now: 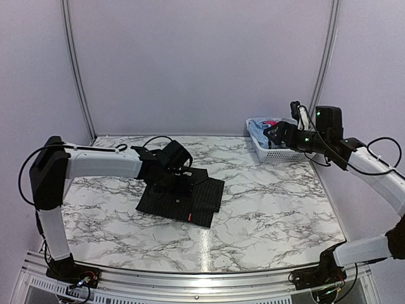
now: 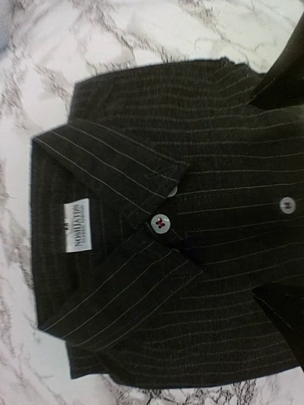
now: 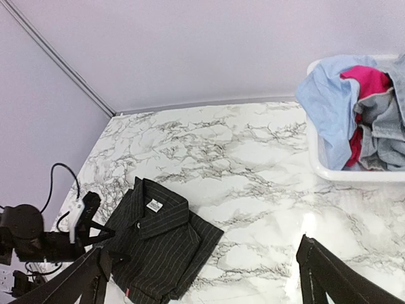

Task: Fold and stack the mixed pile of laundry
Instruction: Move the square-folded shirt to the corner of the board, then pick up the crumpled skirt from the bin.

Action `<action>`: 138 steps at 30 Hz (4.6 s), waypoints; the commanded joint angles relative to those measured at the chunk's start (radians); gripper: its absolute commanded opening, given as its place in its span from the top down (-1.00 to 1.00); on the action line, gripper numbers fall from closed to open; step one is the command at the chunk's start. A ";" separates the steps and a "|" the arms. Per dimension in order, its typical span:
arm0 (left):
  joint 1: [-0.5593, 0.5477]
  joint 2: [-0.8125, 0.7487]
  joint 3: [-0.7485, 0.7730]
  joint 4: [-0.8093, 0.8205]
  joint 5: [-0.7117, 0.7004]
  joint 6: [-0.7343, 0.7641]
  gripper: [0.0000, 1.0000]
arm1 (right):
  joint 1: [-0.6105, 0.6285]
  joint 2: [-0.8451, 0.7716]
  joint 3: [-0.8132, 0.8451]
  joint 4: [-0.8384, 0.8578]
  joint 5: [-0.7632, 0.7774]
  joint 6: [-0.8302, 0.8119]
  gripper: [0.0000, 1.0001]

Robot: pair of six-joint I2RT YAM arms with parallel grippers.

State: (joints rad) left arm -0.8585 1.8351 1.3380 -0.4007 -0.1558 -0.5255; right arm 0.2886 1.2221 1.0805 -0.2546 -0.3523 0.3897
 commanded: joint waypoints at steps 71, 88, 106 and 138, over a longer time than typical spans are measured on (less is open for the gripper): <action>0.780 0.304 0.141 -0.198 0.085 0.361 -0.98 | -0.047 0.010 -0.076 -0.020 -0.063 0.030 -0.97; 0.770 0.350 0.362 -0.280 0.088 0.545 -0.98 | -0.048 0.061 -0.039 -0.025 -0.103 0.023 -0.97; 0.457 -0.319 0.246 -0.329 0.081 0.247 -0.98 | -0.047 0.043 0.103 -0.260 -0.106 -0.225 -0.97; 0.120 -0.486 -0.149 -0.103 -0.055 -0.059 -0.98 | -0.274 0.304 0.343 -0.229 0.243 -0.307 -0.97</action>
State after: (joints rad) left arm -0.7486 1.3060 1.0821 -0.5247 -0.2085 -0.6319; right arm 0.1032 1.3750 1.2213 -0.4938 -0.2085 0.1482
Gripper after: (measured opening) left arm 0.989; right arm 0.985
